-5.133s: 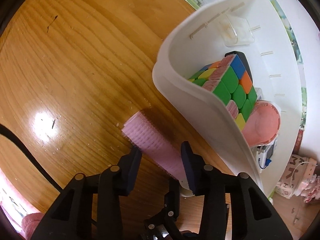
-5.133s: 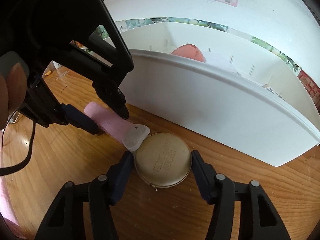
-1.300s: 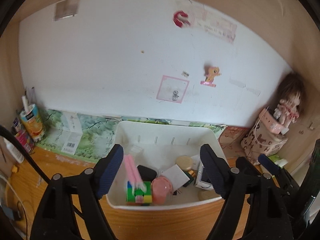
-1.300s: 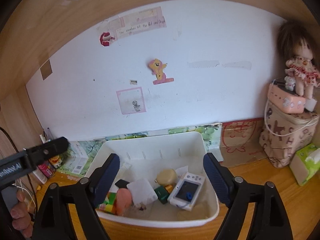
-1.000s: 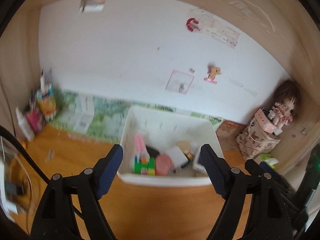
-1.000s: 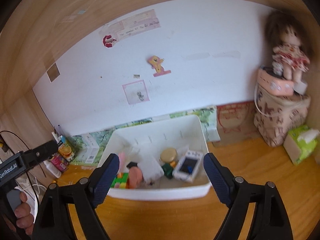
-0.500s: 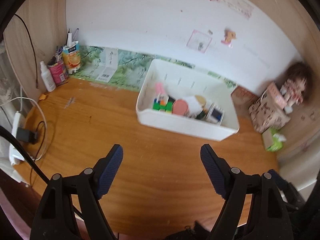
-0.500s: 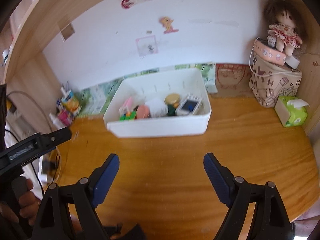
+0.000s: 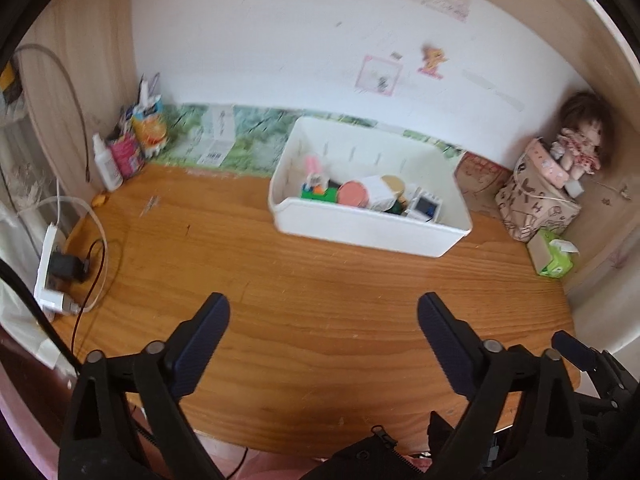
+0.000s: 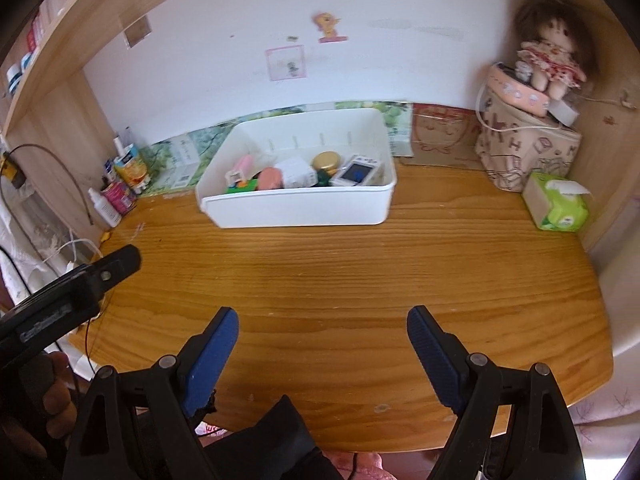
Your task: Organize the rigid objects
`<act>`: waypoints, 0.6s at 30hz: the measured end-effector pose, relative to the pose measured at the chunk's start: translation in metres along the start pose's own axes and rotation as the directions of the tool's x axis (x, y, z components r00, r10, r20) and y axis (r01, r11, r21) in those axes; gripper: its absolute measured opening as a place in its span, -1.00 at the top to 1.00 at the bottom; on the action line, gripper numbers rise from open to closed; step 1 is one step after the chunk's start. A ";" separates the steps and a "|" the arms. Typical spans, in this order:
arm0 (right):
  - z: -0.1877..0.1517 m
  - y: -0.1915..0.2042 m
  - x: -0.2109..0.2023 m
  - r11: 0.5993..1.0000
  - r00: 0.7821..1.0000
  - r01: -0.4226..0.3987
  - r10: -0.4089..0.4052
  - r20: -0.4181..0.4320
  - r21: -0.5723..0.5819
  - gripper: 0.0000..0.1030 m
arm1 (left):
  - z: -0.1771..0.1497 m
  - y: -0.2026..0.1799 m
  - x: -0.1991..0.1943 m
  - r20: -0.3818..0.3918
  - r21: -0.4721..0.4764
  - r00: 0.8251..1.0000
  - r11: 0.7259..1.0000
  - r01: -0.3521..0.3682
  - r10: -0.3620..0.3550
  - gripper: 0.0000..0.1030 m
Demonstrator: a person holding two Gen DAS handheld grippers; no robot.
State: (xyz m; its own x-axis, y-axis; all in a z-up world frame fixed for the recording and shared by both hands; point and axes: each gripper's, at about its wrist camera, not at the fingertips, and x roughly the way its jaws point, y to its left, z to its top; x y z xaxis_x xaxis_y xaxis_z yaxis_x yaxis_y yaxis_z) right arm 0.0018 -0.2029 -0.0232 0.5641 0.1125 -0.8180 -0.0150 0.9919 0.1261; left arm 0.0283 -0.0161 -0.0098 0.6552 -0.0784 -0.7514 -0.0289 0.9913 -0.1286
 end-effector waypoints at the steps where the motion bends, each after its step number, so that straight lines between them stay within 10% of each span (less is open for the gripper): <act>1: 0.000 -0.001 0.001 1.000 1.000 0.002 -0.002 -0.003 0.003 -0.68 | 0.000 -0.003 -0.002 0.012 0.014 1.000 1.000 0.003 -0.003 -0.88; 18: 0.023 -0.003 0.007 0.998 0.997 0.053 -0.052 0.051 -0.030 -1.00 | 0.020 -0.020 0.003 0.085 0.069 0.996 0.997 -0.032 0.026 -0.98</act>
State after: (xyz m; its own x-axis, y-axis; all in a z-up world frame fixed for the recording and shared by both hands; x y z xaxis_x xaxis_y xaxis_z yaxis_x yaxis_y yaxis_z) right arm 0.0245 -0.2067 -0.0167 0.6056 0.0581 -0.7936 -0.0096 0.9978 0.0657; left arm 0.0462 -0.0336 0.0037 0.7158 -0.0429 -0.6970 0.0020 0.9982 -0.0594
